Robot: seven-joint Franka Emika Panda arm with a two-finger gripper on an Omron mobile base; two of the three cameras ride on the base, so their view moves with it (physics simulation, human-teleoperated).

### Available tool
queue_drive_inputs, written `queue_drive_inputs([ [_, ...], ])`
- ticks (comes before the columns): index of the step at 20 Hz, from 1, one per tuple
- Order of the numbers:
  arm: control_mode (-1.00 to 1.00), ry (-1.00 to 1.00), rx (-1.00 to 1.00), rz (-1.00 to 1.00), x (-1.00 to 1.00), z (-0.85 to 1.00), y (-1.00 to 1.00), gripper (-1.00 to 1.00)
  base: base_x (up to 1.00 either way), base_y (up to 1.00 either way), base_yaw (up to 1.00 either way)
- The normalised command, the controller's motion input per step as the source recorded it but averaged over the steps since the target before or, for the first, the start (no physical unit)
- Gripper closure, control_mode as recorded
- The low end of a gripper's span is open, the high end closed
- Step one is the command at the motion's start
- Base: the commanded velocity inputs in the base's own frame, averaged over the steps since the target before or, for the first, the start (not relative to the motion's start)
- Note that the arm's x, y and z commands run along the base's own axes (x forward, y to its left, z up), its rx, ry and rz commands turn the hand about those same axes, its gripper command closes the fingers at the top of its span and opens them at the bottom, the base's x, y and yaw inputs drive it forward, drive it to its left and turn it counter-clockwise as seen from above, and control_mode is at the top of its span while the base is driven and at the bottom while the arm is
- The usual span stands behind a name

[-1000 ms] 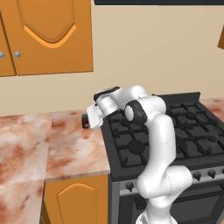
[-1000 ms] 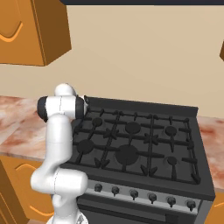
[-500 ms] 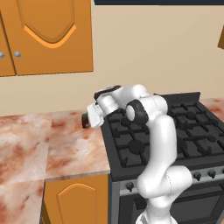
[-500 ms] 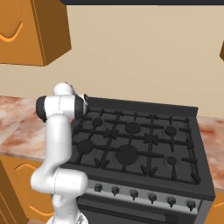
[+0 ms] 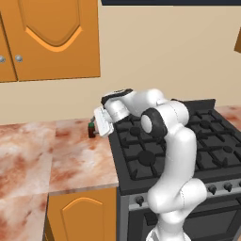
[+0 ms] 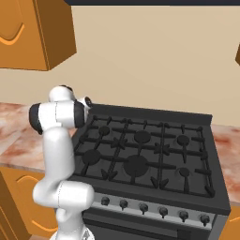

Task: Collect the paprika, ketchup, and shaker from the cabinet and place them next to the stove.

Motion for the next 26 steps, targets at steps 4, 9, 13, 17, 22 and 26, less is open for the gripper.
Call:
queue_drive_inputs([
  [4, -1.0, -0.13, -0.02, 0.0, -0.45, 0.36, -0.05, -1.0, 0.0, 0.0, 0.0],
  [9, -1.0, -0.12, 0.0, 0.0, -0.43, 0.35, -0.14, -1.0, 0.0, 0.0, 0.0],
  [13, -1.0, -0.07, 0.0, 0.0, -0.45, 0.22, -0.2, -1.0, 0.0, 0.0, 0.0],
  [17, -1.0, -0.02, 0.0, -0.01, -0.48, 0.19, -0.28, -1.0, 0.0, 0.0, 0.0],
  [22, -1.0, 0.0, 0.0, -0.07, -0.44, 0.28, -0.35, -1.0, 0.0, 0.0, 0.0],
  [26, -1.0, 0.0, 0.0, -0.1, -0.4, 0.38, -0.4, -1.0, 0.0, 0.0, 0.0],
])
